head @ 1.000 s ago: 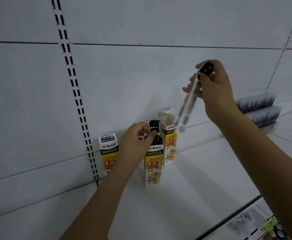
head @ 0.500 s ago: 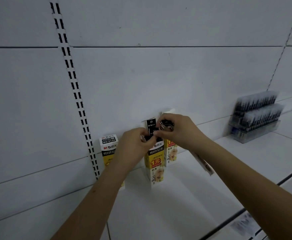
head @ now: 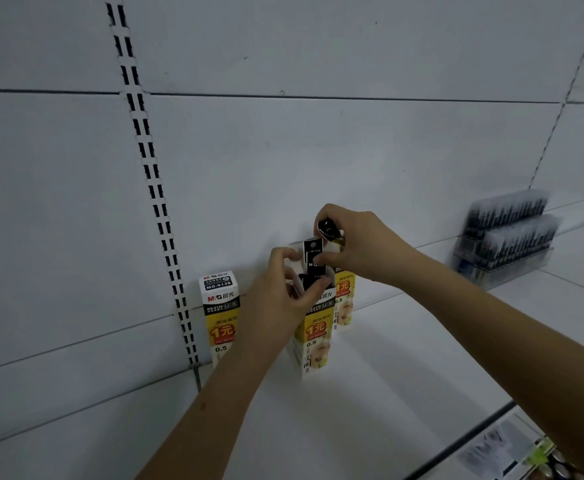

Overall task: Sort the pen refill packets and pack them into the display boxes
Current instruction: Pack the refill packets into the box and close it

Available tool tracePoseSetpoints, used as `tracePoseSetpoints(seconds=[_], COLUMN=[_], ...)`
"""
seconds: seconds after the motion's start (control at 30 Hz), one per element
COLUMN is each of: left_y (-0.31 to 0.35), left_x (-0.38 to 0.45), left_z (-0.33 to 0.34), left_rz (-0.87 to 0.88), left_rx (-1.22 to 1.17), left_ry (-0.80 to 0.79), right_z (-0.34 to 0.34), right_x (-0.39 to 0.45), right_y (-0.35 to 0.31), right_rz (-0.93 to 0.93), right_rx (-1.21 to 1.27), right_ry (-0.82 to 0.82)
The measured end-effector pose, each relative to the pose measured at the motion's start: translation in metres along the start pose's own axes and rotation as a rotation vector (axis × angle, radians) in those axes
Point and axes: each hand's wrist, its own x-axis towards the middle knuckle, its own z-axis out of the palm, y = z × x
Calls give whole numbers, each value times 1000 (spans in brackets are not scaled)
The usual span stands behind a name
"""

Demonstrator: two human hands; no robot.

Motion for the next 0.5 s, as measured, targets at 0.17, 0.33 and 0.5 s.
tracePoseSetpoints(seconds=[0.17,0.33,0.5], left_y=[-9,-14,-15], left_x=[-9,-15,-20], left_z=[11,19,23], left_rz=[2,14,26], left_rx=[-85,-153,-220], left_ry=[-80,-43,-8], right_z=[-2,-7,1], right_x=[-3,4,6], right_y=[-5,-22,-30], right_rz=[-18,-81,-37], right_rx=[-134,-477,-510], right_ry=[-74,-301,-470])
